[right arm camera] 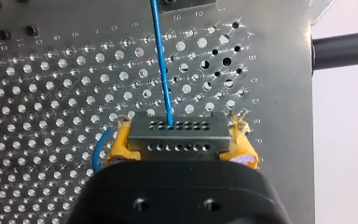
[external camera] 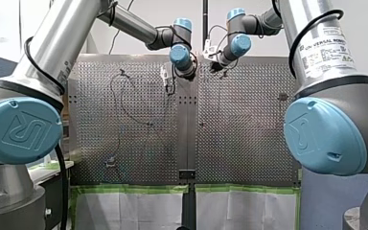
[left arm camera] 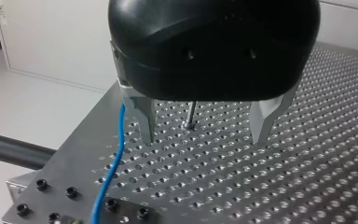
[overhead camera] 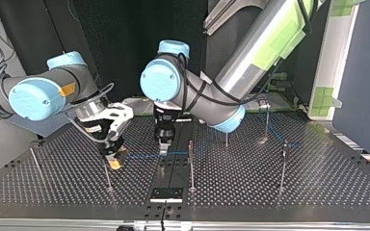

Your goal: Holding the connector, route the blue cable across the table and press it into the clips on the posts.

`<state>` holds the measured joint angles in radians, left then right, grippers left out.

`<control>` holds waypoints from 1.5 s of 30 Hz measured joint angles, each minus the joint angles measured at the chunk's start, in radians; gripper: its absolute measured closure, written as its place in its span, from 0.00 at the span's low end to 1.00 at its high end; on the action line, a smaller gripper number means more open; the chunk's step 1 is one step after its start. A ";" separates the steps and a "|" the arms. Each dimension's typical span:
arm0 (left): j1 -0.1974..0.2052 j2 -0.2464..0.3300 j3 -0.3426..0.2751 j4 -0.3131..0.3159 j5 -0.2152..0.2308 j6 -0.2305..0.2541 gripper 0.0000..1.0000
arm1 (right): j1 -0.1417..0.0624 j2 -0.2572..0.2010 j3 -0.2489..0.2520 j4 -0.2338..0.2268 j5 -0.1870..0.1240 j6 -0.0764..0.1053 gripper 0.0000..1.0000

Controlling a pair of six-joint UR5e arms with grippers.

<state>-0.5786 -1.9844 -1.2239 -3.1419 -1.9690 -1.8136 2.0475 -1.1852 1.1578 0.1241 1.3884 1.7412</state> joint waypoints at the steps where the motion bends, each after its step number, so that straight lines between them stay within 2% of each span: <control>1: 0.000 -0.002 0.009 -0.001 -0.004 0.000 0.00 | 0.000 0.000 0.000 0.000 0.000 0.000 1.00; 9: -0.025 -0.003 0.073 -0.051 -0.066 0.006 0.00 | -0.008 0.001 0.000 0.000 0.000 0.000 1.00; 16: -0.049 -0.003 0.034 -0.092 -0.089 0.012 0.00 | -0.013 0.001 0.000 -0.001 0.000 0.000 1.00; 21: -0.054 0.003 0.000 -0.093 -0.101 0.012 0.00 | -0.016 0.001 0.000 -0.002 0.000 0.000 1.00; 30: -0.052 0.046 -0.005 -0.067 -0.149 0.012 0.00 | -0.017 0.002 0.000 -0.002 0.000 0.000 1.00; 40: -0.023 0.040 0.010 0.020 -0.080 0.032 0.00 | -0.017 0.003 0.000 -0.002 -0.007 0.000 1.00; 45: -0.010 0.011 0.043 0.020 -0.041 0.033 0.00 | -0.017 0.003 0.000 -0.002 -0.010 -0.003 1.00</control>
<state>-0.5883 -1.9730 -1.1812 -3.1220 -2.0099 -1.7805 2.0302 -1.1823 1.1579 0.1219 1.3781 1.7382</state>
